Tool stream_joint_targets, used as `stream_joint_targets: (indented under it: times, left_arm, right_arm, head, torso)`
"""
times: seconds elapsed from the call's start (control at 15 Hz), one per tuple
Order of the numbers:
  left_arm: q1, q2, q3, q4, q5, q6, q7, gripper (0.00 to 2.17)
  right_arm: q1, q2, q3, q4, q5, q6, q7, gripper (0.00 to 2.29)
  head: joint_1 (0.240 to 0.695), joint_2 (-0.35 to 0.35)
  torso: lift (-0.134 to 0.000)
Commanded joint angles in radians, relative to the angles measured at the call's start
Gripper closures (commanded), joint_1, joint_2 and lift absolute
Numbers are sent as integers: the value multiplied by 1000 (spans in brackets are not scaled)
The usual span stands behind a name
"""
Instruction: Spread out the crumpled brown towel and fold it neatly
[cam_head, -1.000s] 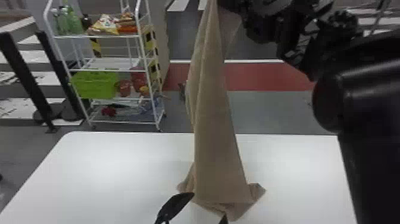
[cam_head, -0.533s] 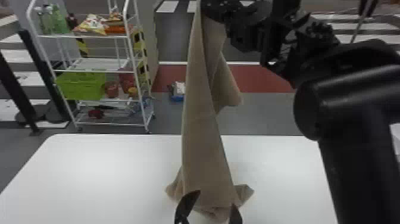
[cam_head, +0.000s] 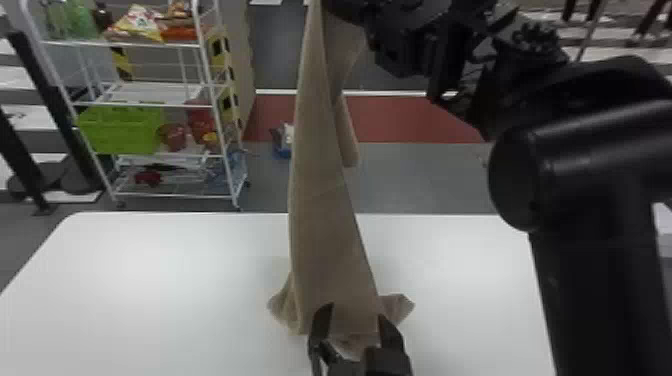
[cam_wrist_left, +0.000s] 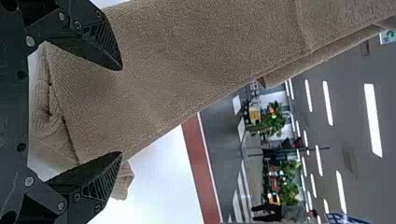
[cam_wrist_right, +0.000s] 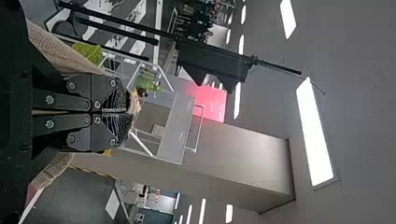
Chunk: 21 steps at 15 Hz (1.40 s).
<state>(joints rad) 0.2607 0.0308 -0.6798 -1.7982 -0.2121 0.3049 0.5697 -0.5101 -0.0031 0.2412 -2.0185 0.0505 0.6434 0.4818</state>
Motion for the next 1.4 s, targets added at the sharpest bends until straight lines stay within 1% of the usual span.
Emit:
stream_joint_targets:
  times: [0.0,0.07,0.13,0.27,0.33,0.53,0.67,0.8,0.87,0.93,1.0,1.13,1.27,1.33]
  left_arm:
    - [-43,-22,-66,23,-16,60,58,296]
    - [-46,-33,-76,30,-20,78,78,296]
    - [-46,-33,-83,36,-29,81,95,296]
    - [-77,-33,-93,51,-21,145,133,292]
    - [-87,-33,-92,66,-16,161,134,292]
    - [-144,-33,-110,143,-16,204,223,292]
    - [-158,-33,-113,158,-13,219,257,292]
    - [-159,-33,-142,154,-27,222,273,292]
    - [-163,-33,-142,152,-21,250,276,296]
    - [-166,-33,-142,152,-24,253,285,377]
    - [-166,-33,-141,148,-29,262,285,589]
    - [-166,-33,-110,114,-20,348,262,1177]
    - [-153,-33,-61,63,0,419,208,1717]
    - [-144,-33,-40,36,16,437,182,1798]
  right_arm:
    - [5,4,0,-3,3,0,0,1504]
    - [7,4,0,-3,3,0,0,1504]
    - [8,4,0,-2,3,0,0,1504]
    - [12,4,0,-3,3,0,0,1504]
    - [13,4,-2,-5,3,0,0,1504]
    - [19,4,-3,-14,3,0,0,1504]
    - [27,4,-2,-28,3,6,0,1504]
    - [32,4,-2,-31,2,9,0,1504]
    - [35,4,-3,-39,0,16,0,1504]
    - [41,4,-2,-45,0,16,0,1501]
    - [44,4,-2,-51,0,25,0,1504]
    - [51,4,-3,-66,-6,28,1,1504]
    - [56,4,-2,-77,-18,40,1,1501]
    - [59,4,-2,-81,-20,40,1,1501]
  head:
    - [583,-17]
    - [580,-29]
    - [579,-36]
    - [581,-43]
    - [583,-42]
    - [593,-32]
    - [596,-23]
    - [599,-14]
    - [600,-15]
    - [600,-18]
    - [603,-19]
    - [604,-17]
    - [608,-7]
    - [609,0]
  torso:
    - [-122]
    - [-122]
    - [-122]
    - [-122]
    - [-122]
    - [-122]
    - [-122]
    - [-122]
    - [-122]
    - [-122]
    - [-122]
    - [-122]
    - [-122]
    - [-122]
